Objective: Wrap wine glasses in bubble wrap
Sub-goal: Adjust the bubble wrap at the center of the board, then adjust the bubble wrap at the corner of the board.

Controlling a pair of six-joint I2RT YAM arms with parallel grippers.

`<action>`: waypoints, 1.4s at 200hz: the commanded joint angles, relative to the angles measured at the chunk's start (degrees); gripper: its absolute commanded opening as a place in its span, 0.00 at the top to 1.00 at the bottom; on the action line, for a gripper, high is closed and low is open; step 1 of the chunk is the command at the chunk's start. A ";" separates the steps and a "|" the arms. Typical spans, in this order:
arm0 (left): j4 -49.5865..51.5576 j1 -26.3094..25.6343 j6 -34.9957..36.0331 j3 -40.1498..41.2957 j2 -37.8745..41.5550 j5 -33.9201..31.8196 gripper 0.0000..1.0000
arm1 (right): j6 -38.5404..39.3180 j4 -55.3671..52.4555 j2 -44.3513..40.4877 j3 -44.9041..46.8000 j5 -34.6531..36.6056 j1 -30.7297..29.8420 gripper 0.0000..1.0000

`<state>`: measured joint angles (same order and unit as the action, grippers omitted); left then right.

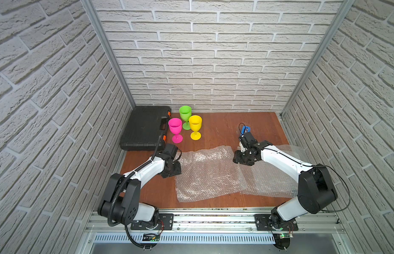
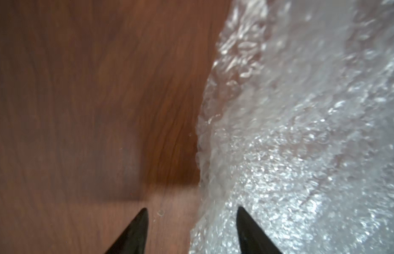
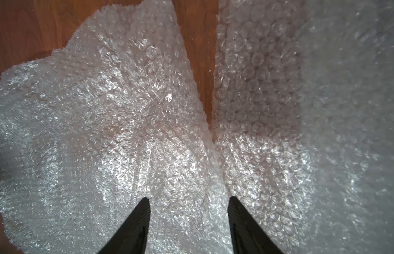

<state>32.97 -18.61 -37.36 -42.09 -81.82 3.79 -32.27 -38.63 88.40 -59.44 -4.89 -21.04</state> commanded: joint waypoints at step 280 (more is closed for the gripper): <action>4.02 0.51 7.65 -10.01 -6.46 -0.40 1.00 | 5.39 0.28 -0.84 2.08 -5.44 2.19 0.26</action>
<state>38.37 -17.74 -29.54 -51.29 -87.55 2.94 -30.13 -39.66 83.70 -54.78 -6.57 -17.69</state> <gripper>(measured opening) 0.046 0.775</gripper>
